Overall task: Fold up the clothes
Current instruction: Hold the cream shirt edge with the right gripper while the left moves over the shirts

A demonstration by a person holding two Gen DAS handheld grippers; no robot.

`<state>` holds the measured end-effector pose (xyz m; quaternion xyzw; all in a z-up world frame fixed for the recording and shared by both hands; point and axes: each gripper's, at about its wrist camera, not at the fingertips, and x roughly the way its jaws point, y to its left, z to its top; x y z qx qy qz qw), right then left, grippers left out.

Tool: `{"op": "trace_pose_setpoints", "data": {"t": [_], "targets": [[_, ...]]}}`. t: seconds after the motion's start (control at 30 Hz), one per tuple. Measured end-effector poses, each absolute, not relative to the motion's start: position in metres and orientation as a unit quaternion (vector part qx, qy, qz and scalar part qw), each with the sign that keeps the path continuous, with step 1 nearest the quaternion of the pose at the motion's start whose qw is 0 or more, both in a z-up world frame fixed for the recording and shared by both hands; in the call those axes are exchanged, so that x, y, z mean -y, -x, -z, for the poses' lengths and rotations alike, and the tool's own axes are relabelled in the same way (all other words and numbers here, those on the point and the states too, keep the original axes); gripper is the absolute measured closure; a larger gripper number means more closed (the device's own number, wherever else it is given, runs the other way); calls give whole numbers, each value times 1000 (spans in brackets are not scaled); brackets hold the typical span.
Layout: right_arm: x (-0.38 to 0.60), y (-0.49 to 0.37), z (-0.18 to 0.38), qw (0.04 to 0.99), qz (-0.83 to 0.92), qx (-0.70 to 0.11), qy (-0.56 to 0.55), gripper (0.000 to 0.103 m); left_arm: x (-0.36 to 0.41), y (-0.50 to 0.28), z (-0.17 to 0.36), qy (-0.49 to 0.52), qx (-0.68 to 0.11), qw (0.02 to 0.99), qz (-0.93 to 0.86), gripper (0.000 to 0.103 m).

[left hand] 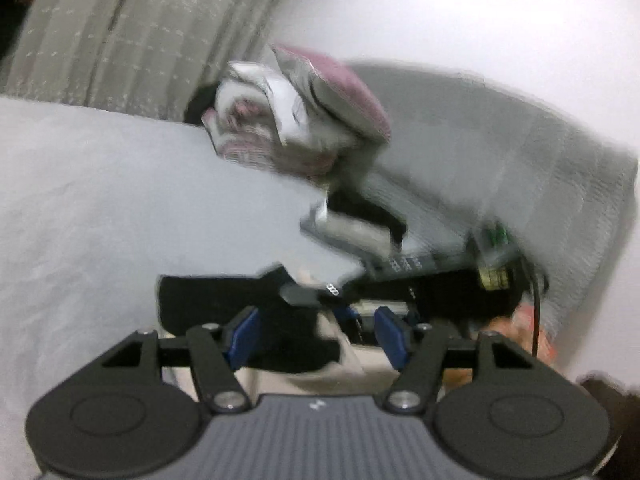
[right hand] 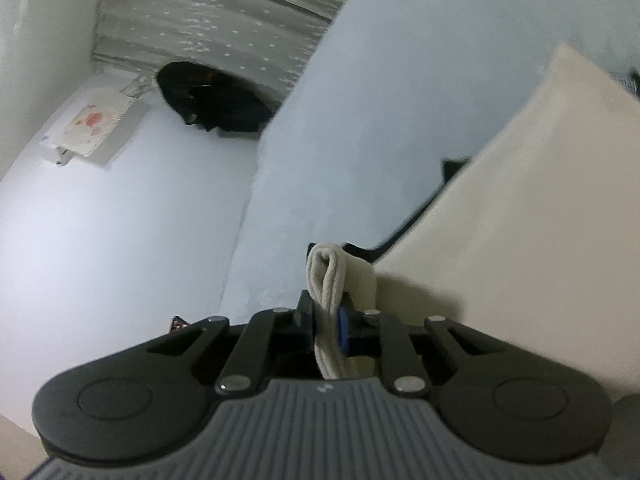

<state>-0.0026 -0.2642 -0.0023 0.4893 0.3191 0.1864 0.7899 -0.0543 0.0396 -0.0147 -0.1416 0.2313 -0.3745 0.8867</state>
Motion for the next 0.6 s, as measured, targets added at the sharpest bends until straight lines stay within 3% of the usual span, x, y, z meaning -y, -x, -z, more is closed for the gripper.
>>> {"op": "trace_pose_setpoints", "data": {"t": [0.3, 0.6], "targets": [[294, 15, 3, 769, -193, -297, -533, 87, -22, 20, 48, 203, -262, 876, 349, 65], [332, 22, 16, 752, -172, -271, -576, 87, 26, 26, 60, 172, -243, 870, 394, 65]]}}
